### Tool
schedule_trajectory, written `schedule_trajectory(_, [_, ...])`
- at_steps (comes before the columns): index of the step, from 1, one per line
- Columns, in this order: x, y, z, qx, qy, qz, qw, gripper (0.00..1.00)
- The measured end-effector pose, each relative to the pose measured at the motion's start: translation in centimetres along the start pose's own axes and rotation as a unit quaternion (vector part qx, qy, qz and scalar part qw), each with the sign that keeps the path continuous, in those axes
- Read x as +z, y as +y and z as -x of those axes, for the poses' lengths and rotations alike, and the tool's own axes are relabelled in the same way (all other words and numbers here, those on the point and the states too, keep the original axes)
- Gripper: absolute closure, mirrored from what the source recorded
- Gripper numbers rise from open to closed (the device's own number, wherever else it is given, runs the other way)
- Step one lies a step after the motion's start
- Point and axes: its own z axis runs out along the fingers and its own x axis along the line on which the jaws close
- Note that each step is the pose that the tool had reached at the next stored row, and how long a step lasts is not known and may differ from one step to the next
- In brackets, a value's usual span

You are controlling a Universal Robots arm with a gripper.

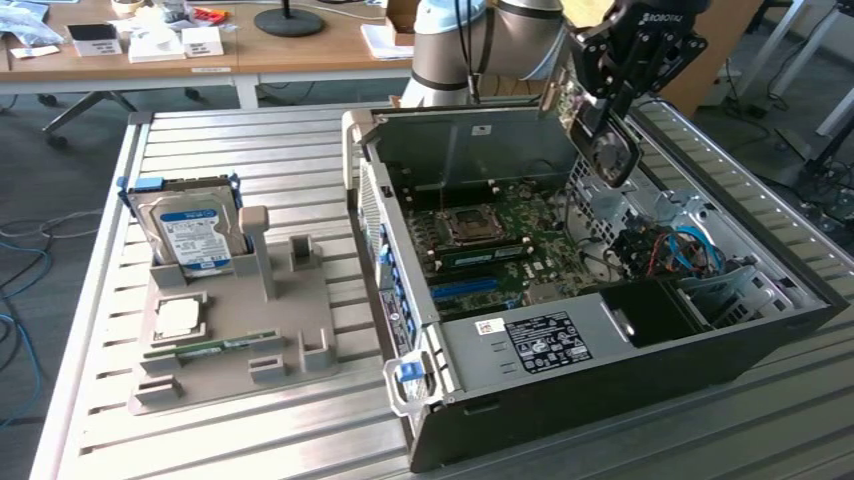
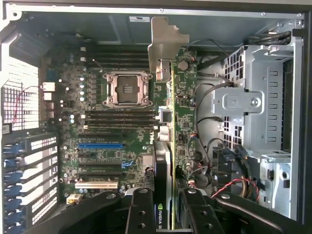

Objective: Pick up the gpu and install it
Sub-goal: 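Pick up the gpu and move the gpu toward the slot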

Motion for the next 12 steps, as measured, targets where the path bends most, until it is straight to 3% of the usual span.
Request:
schedule_trajectory(5, [0.02,0.03,0.92,0.000,0.0000,0.0000,1.0000,0.73])
schedule_trajectory(12, [0.03,0.03,1.09,0.000,0.0000,0.0000,1.0000,0.73])
